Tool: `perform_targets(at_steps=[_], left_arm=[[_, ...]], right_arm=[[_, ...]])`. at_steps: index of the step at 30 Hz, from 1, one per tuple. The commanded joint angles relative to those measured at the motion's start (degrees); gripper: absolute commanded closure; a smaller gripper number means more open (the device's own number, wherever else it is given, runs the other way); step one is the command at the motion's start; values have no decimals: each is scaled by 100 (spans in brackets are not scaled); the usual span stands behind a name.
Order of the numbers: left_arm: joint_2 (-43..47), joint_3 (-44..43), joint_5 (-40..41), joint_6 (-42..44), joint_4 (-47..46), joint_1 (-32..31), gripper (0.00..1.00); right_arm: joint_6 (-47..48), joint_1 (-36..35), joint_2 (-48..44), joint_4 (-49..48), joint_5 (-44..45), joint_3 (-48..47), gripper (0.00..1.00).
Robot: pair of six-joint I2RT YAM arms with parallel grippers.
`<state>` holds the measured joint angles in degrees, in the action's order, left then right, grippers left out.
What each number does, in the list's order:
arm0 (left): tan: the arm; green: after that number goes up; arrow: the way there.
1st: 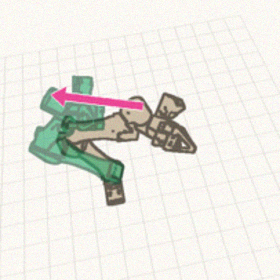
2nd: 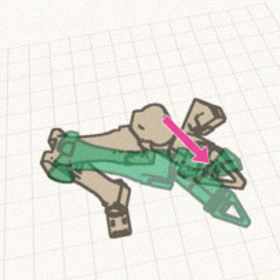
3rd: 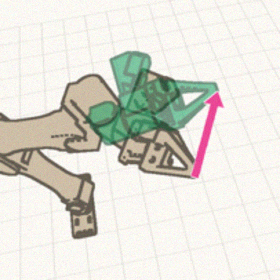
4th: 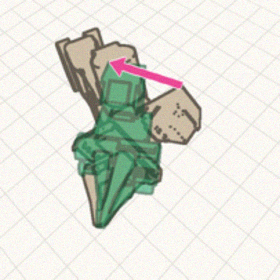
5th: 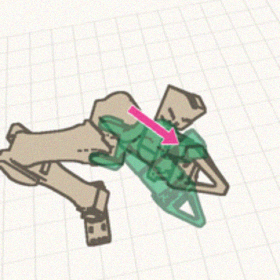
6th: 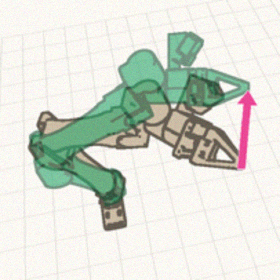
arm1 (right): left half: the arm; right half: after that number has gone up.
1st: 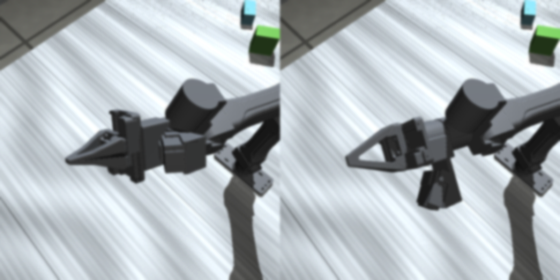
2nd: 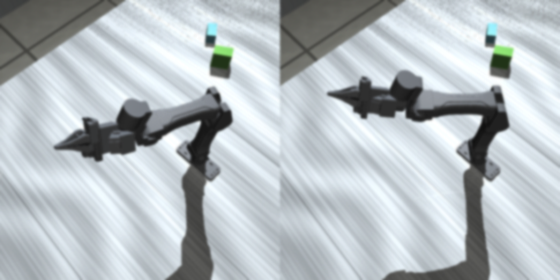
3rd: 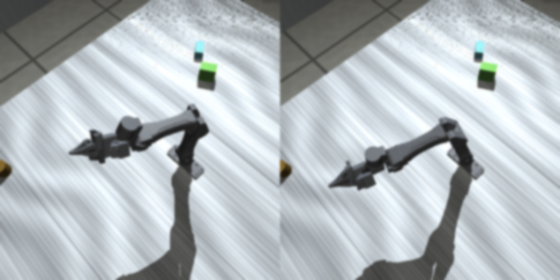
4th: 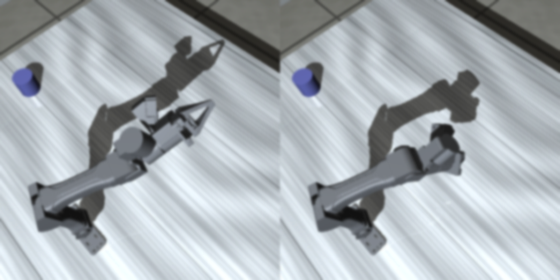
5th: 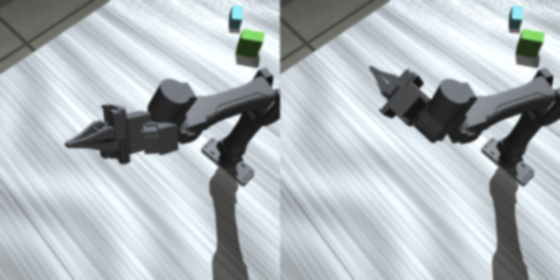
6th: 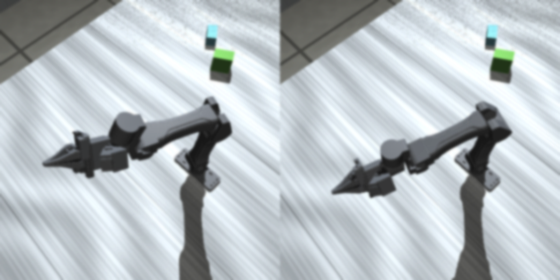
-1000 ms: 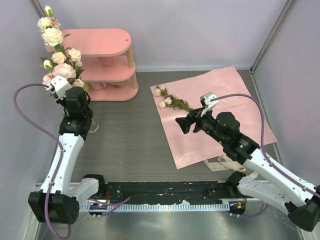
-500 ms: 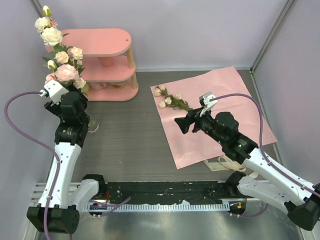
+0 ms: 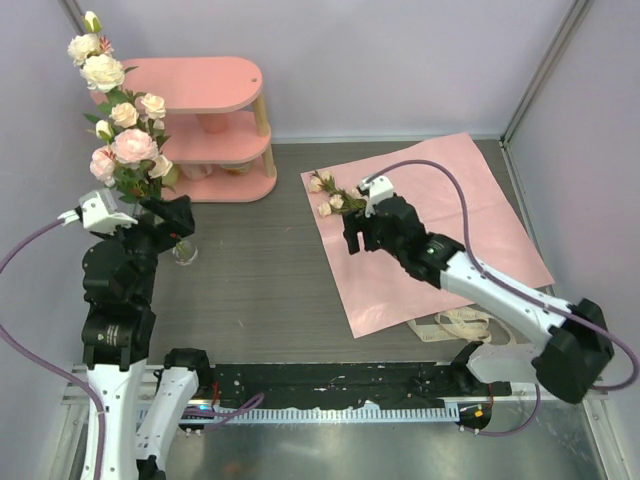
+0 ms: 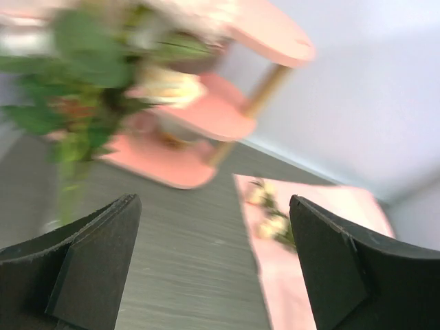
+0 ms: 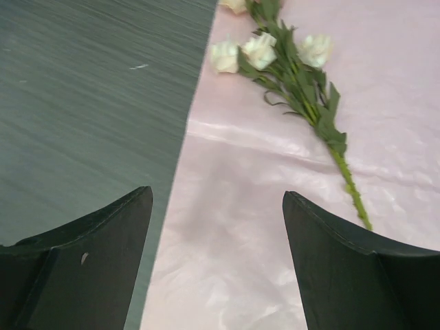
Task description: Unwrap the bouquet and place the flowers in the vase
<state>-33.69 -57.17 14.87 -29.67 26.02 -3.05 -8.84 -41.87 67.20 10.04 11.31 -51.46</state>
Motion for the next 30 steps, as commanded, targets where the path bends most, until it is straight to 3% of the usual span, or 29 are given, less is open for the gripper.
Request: perform_targets(at_steps=[1,4,7,13,19,30], left_arm=[[-321,153,-3444,-354,-693,-38,8],[-804,250,-4733,-775,-966,-99,13],[-1069,416,-5073,-874,-1046,-597,17],[-1121,838,-4546,-715,-1256,-2310,17],[-1412,1076,-3958,-707,-1538,-3472,17],[-1834,900,-3878,-461,-1530,-3808,17]], right_arm=[[627,301,1047,489,864,-943,18],[787,774,1944,892,917,-1478,23],[840,1363,2578,1244,576,-1796,32],[1095,1980,3070,1219,-128,-1683,39],[1183,2279,3194,1430,-410,-1586,44],[1429,2323,3598,1079,-551,-1322,53]])
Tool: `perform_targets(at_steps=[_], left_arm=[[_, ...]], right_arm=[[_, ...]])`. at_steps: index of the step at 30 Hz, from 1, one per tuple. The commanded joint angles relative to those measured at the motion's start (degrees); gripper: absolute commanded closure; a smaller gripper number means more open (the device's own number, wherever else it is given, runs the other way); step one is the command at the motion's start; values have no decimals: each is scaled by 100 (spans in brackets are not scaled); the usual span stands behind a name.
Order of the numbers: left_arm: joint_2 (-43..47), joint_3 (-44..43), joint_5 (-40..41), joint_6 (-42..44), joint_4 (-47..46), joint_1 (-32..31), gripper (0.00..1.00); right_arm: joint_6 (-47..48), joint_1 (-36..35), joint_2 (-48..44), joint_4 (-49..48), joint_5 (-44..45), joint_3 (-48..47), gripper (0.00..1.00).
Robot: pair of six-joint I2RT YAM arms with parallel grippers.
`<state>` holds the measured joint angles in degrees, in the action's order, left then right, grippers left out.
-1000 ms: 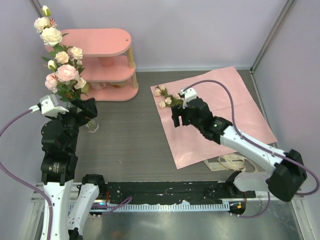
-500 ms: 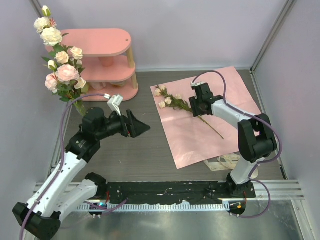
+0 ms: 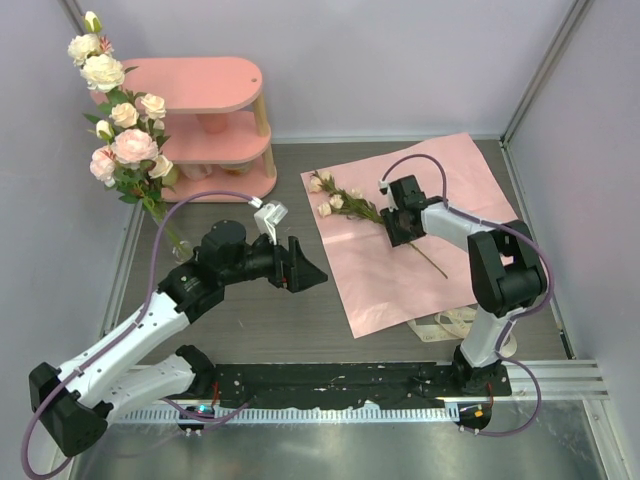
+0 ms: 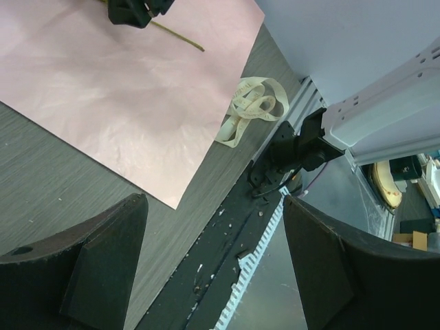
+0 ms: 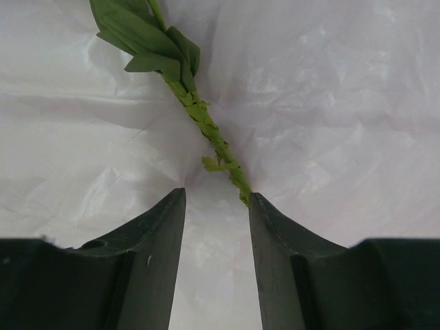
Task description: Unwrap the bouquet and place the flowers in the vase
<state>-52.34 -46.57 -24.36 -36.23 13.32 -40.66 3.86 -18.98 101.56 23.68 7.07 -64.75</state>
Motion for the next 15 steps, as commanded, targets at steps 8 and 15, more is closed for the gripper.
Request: perform_targets(at_steps=[8,15], left_arm=[[250,-81,177,257,-58,-56,17],[242,-98,195,195,-14,-64,17]], right_arm=[[212,79,66,-645,-197,120,55],[98,131,-57,-918,-470,95,55]])
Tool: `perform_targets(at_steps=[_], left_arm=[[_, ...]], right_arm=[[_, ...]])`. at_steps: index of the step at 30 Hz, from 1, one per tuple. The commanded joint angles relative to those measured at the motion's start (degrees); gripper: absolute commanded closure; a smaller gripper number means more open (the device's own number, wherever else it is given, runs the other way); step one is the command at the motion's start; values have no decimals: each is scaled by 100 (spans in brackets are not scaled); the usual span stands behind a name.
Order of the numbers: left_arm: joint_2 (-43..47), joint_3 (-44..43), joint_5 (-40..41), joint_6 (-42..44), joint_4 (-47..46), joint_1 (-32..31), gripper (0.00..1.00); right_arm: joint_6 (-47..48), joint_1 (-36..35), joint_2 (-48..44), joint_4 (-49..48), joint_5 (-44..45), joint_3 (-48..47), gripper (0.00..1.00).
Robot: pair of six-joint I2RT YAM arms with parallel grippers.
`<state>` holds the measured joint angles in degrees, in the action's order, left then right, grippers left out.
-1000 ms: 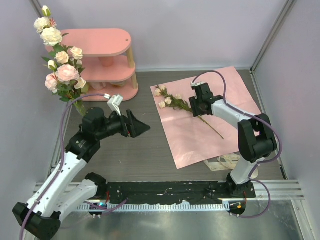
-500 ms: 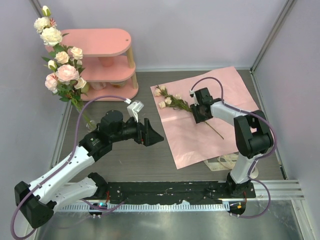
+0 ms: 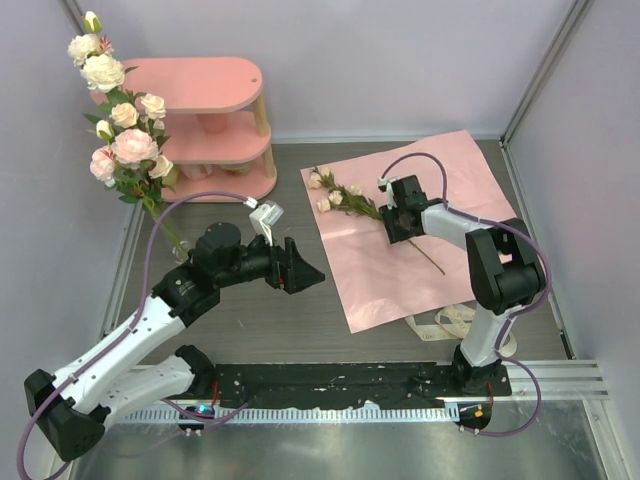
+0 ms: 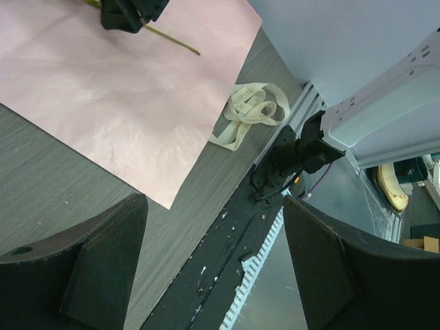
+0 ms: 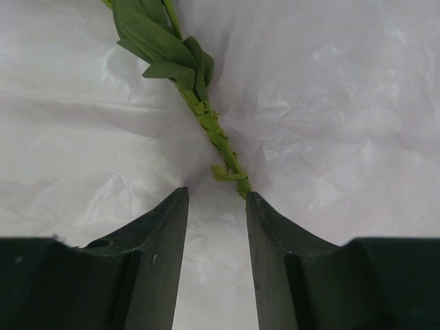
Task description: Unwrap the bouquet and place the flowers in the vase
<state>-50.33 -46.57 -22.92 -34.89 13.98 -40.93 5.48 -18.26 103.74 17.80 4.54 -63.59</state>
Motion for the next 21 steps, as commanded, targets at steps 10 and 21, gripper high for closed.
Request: perform_targets(at_steps=[10,21], left_arm=[[-100,-160,112,18,-97,-117,17],[-276,-204,253,-9,-106,-275,17]], right_arm=[[-161,393,-109,-453,-383,-92,57],[120,473,49,-699,-1033,-39,73]])
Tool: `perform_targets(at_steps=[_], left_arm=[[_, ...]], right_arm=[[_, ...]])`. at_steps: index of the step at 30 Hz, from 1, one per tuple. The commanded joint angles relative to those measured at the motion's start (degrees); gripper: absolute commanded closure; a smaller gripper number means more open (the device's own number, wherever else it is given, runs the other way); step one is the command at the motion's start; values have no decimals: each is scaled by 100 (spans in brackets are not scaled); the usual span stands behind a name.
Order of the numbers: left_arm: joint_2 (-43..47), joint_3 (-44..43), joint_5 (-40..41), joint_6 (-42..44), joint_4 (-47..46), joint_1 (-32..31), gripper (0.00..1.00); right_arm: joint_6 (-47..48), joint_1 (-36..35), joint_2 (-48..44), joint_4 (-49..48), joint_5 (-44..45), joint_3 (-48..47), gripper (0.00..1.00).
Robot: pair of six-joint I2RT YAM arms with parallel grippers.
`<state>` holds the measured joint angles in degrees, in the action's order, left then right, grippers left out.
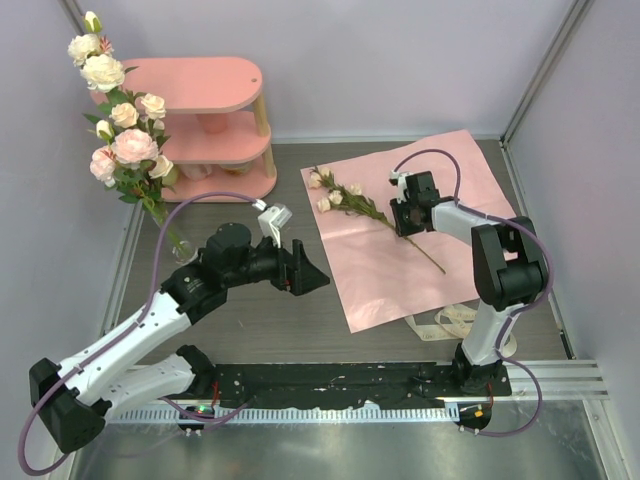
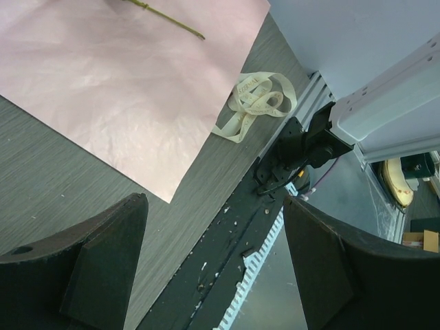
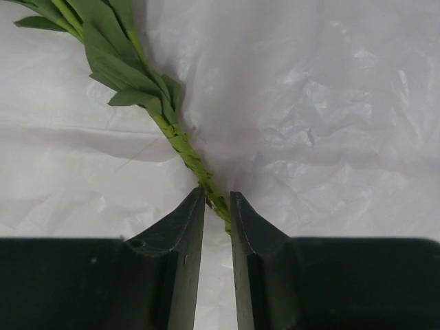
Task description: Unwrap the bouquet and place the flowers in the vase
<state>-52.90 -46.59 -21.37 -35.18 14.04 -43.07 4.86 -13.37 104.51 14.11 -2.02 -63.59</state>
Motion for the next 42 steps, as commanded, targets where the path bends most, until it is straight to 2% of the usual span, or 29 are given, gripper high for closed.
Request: perform_targets(at_steps=[1,10,11,14,16,20,22,26,27,31,35,36,41,42], left_arm=[[-44,-202,89,11,-121,-70,17],[-238,-404,220,11,-95,-307,17],[-255,-421,247,11,-95,-325,17],[-264,-439,326,-6,-68,-412,17],[-282,-448,387,-15,-42,-483,17],[-290,-474,493,-42,-24,-553,17],[-326,-500,537,-59,-7,-571,17],[-396,-623,616,-77,-33,-597,17],[-405,-650,625,-77,-33,-597,17],[-493,-746,748,-121,-138,-606,17],[-449,-720,984,-322,-367,-606,17],[-423,-694,1203,-471,-428,-606,17],[60,-176,1573,-981,-1718,-597,18],[87,-106,1661,-1121,-2086,-597,22]], right_arm=[[208,-17,-27,-330,-421,-48,74],[498,-78,245,-321,-448,-127,76],[515,-105,289,-321,-413,-127,75],[577,-219,342,-321,-229,-153,65],[612,-280,368,-312,-193,-180,65],[726,-491,211,-356,175,-180,75],[858,-797,-95,-452,1015,-162,82],[1184,-1264,-843,-567,1896,-215,92],[1192,-1317,-984,-541,1994,-267,95],[1088,-1590,-1739,-339,2224,-452,99],[386,-1722,-2574,-400,1689,-172,99],[175,-1739,-2985,-470,1322,-40,99],[-1293,-1784,-4375,-1672,47,1330,99],[-1478,-1810,-4830,-2136,-452,1697,99]])
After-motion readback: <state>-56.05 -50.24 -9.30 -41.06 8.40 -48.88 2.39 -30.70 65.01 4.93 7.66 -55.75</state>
